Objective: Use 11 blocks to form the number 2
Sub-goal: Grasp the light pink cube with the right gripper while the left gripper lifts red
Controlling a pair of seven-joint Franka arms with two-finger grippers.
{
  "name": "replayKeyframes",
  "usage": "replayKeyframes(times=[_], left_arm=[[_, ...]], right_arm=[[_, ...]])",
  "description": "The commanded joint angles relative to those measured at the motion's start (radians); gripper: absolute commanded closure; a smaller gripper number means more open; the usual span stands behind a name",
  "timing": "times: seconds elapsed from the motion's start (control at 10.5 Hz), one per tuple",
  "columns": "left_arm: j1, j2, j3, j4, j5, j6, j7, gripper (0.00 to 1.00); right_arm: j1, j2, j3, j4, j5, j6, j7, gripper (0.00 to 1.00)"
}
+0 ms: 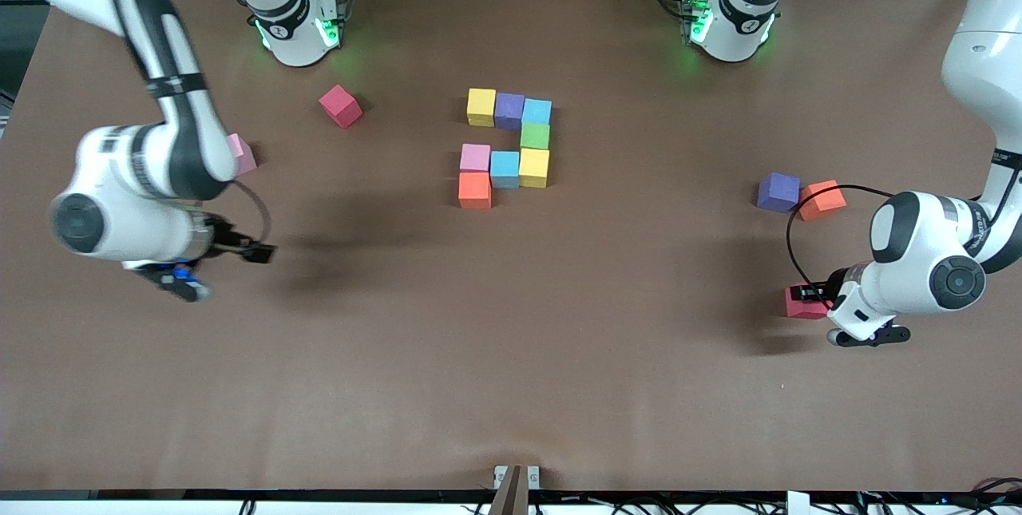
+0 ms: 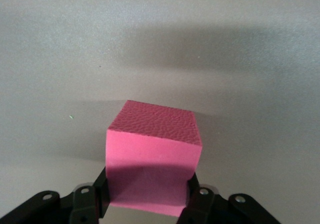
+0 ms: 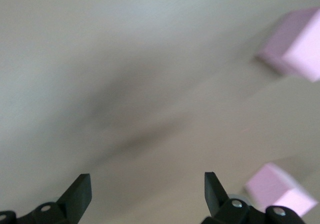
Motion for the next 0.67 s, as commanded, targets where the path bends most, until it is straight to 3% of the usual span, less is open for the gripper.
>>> replayKeyframes(times=[0.0, 0.29, 0.57], left_arm=[[-0.024, -0.009, 0.002, 0.003, -0.003, 0.005, -0.040, 0.62], [-0.052, -0.028, -0.001, 0.008, -0.001, -0.004, -0.111, 0.62], [-0.070, -0.042, -0.029, 0.018, -0.013, -0.004, -0.147, 0.62]], right_arm=[[-0.159, 0.010, 0.016, 0.034, -0.042, 0.021, 0.008, 0.00], [-0.336, 0.085, 0.016, 0.039, -0.039, 0.176, 0.009, 0.00], [-0.459, 0.127, 0.019, 0.030, -0.011, 0.214, 0.023, 0.00]])
